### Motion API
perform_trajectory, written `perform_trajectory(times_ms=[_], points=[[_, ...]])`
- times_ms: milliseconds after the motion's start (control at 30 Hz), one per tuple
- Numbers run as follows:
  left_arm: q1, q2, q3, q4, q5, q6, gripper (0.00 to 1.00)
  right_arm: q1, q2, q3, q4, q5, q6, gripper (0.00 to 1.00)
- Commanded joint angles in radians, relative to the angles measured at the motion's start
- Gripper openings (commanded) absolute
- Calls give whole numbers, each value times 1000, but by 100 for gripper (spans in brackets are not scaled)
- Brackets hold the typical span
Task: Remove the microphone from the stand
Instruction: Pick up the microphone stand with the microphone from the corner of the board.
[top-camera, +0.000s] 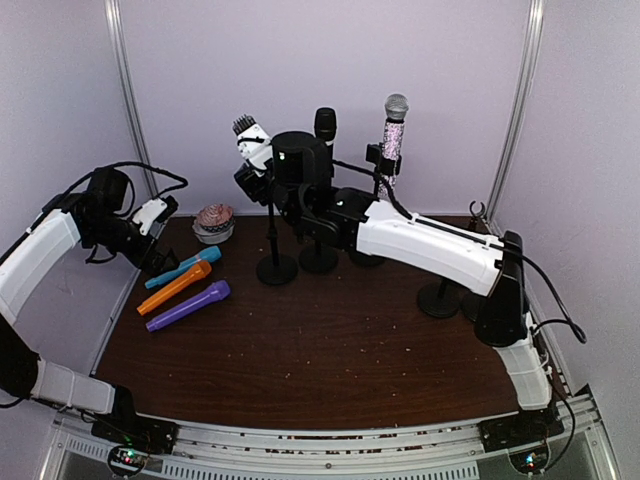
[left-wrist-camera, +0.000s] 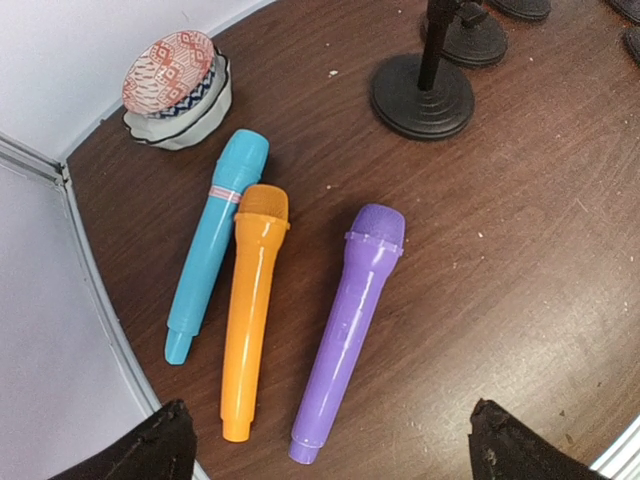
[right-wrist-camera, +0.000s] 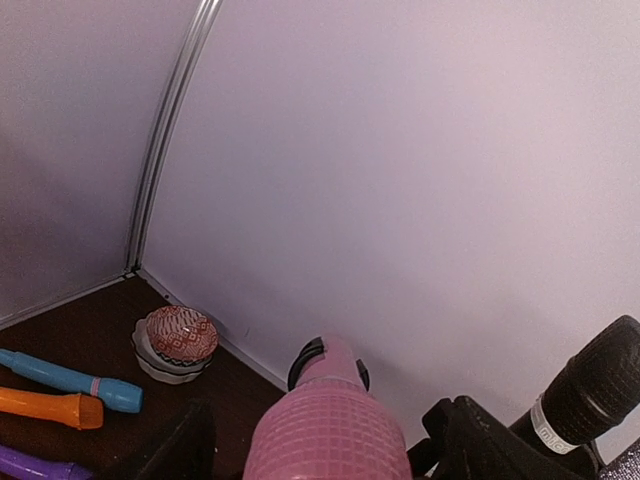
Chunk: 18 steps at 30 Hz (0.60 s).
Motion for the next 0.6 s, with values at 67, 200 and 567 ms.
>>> perform_trajectory(times_ms=[67, 200, 567], points=[[7, -21, 7, -2, 8, 14, 98, -12, 15, 29, -3, -22, 43, 77], [8, -21, 7, -2, 6, 13, 98, -14, 18, 29, 8, -33, 51, 68], [7, -31, 9, -10, -5, 17, 98, -8, -13, 3, 18, -58, 74, 31]])
